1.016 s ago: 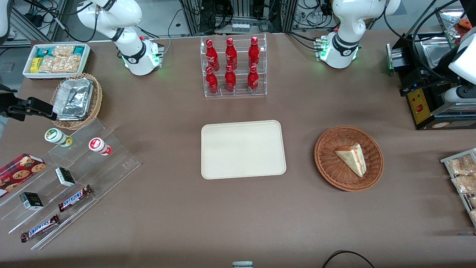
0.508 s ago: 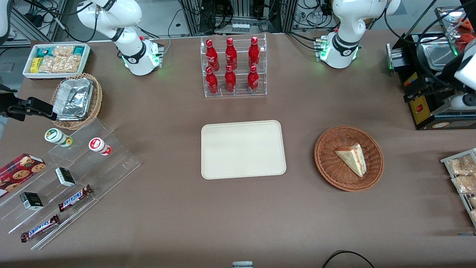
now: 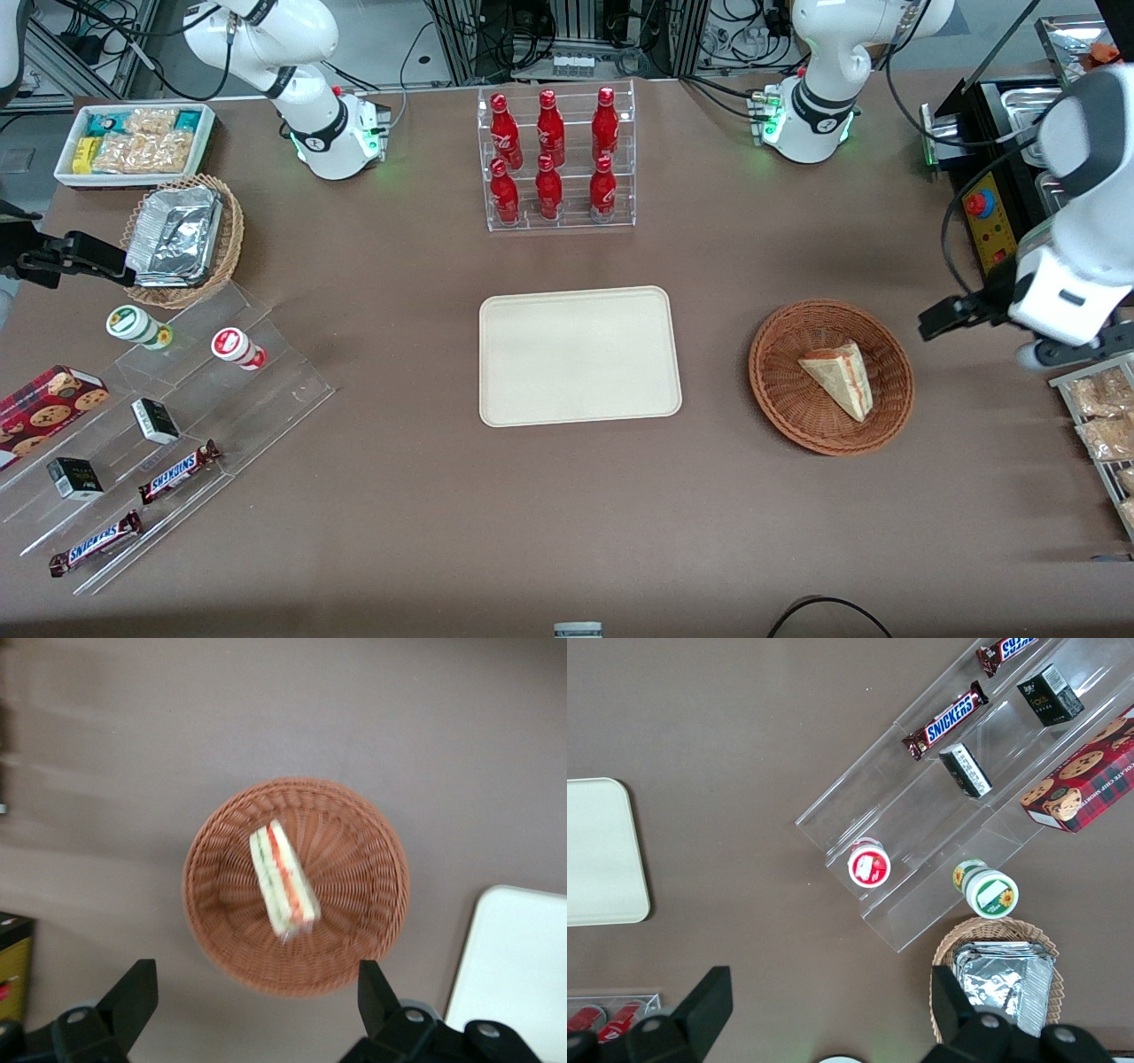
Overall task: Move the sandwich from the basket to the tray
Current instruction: 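Move the left gripper down over the sandwich in the wicker basket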
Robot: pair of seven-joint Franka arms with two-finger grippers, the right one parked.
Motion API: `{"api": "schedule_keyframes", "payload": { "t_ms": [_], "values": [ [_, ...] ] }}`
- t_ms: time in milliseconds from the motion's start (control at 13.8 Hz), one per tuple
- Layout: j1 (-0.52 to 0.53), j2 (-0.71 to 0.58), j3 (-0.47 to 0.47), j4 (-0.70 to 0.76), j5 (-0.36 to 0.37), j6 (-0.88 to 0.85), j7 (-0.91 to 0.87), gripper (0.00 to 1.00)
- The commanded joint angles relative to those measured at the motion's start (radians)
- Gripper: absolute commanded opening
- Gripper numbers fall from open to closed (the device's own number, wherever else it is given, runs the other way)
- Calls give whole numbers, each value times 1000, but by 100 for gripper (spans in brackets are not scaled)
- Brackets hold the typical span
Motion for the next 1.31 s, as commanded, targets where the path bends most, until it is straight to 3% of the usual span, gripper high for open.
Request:
{"api": "schedule_keyframes", "payload": {
  "t_ms": [0, 363, 1234],
  "values": [
    [-9, -53, -3, -174, 14, 176, -119, 100],
    [-62, -52, -12, -424, 17, 531, -314, 100],
    [-53, 108, -3, -476, 19, 662, -402, 100]
  ]
}}
